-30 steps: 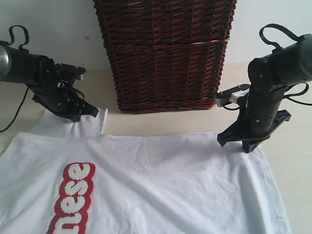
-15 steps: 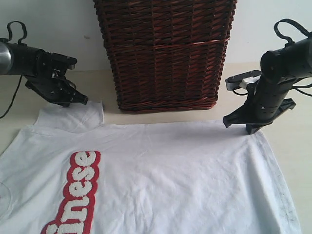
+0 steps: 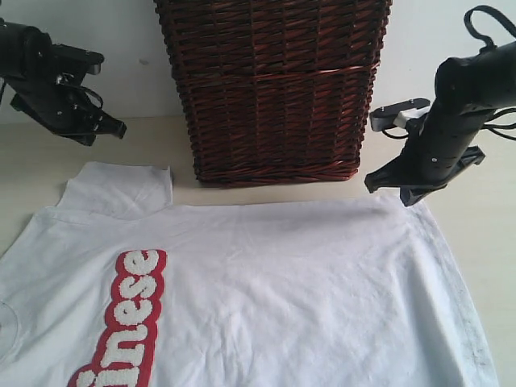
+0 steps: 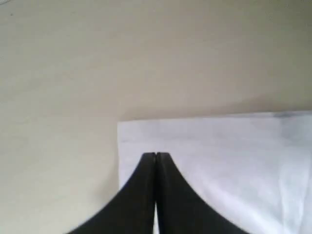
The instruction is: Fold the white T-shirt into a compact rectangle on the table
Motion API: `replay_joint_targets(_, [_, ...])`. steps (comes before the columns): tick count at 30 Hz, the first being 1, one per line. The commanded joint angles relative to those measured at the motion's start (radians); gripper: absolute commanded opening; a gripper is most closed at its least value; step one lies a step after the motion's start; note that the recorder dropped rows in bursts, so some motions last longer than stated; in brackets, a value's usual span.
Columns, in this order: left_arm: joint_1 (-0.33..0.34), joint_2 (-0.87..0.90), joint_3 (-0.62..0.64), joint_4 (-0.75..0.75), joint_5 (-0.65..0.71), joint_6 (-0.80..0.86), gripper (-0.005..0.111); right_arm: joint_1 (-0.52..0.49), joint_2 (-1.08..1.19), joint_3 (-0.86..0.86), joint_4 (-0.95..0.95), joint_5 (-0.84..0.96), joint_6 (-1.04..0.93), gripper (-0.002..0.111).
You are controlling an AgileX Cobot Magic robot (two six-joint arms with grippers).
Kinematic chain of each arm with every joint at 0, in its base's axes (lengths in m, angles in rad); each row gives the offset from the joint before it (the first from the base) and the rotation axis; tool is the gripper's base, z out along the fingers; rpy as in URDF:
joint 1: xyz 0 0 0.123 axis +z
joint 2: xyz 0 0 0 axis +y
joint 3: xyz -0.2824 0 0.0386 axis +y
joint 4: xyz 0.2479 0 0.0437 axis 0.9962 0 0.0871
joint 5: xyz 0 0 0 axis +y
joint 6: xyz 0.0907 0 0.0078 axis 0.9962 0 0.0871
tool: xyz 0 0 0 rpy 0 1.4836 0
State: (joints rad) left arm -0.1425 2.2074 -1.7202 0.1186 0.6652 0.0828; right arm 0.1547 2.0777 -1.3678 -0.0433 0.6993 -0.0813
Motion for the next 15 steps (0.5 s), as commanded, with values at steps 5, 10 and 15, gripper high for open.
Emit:
replay_joint_targets(5, [-0.057,-0.08,0.191,-0.175,0.008,0.128,0.0,-0.003,-0.056,0.09,0.132,0.024,-0.108,0.0])
replay_joint_targets(10, [-0.085,-0.052,0.246,-0.273,-0.005,0.203,0.0,-0.003,-0.027,0.146,0.115,-0.041,-0.076,0.0])
replay_joint_targets(15, [-0.086,-0.008,0.253,-0.27,-0.075,0.203,0.0,-0.003,0.014,0.146,0.113,-0.075,-0.067,0.0])
